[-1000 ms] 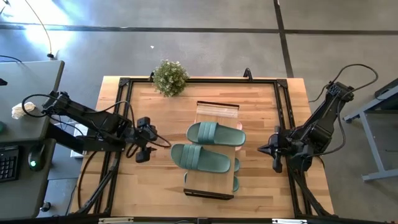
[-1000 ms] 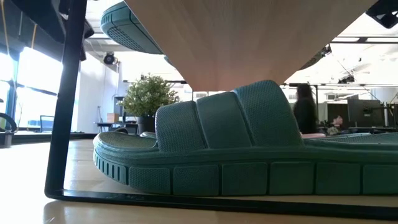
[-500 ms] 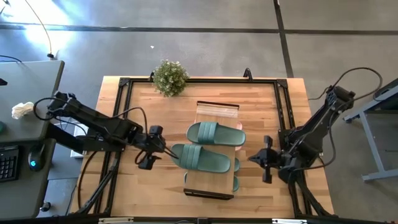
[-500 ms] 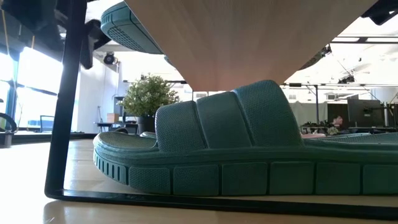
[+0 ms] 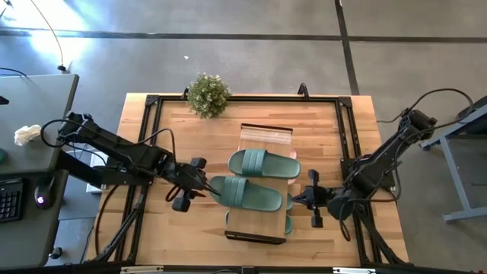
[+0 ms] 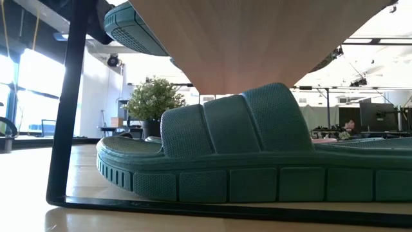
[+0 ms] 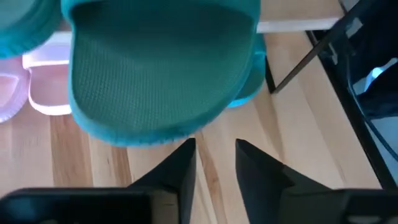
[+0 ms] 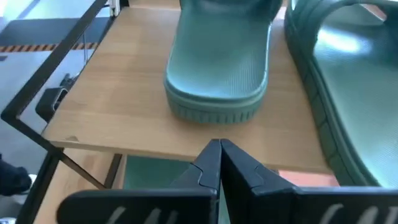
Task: Pick and place slides into the shelf
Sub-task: Put the green slipper on the shelf
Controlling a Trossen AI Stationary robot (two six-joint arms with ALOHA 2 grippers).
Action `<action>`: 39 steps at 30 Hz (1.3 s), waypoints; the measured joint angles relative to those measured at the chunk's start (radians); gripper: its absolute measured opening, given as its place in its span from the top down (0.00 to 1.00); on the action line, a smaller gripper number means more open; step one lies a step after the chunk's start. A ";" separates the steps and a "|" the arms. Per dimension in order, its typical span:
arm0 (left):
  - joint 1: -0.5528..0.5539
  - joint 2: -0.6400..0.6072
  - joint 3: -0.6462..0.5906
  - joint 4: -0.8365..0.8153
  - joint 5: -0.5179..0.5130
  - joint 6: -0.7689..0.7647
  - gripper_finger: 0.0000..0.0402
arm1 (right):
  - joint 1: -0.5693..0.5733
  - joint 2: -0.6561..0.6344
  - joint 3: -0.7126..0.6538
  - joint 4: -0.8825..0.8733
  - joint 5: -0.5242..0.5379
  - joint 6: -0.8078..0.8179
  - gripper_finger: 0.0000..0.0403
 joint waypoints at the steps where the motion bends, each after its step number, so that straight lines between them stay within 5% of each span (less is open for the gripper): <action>1: 0.000 0.004 0.000 0.009 0.000 0.003 0.77 | -0.012 0.000 0.000 0.010 -0.016 -0.007 1.00; 14: 0.000 0.052 -0.001 0.089 0.004 0.030 0.88 | -0.110 0.084 0.000 0.107 -0.172 -0.083 1.00; 39: 0.000 0.052 -0.001 0.223 0.005 0.033 0.89 | -0.111 0.040 0.053 -0.118 -0.076 0.000 1.00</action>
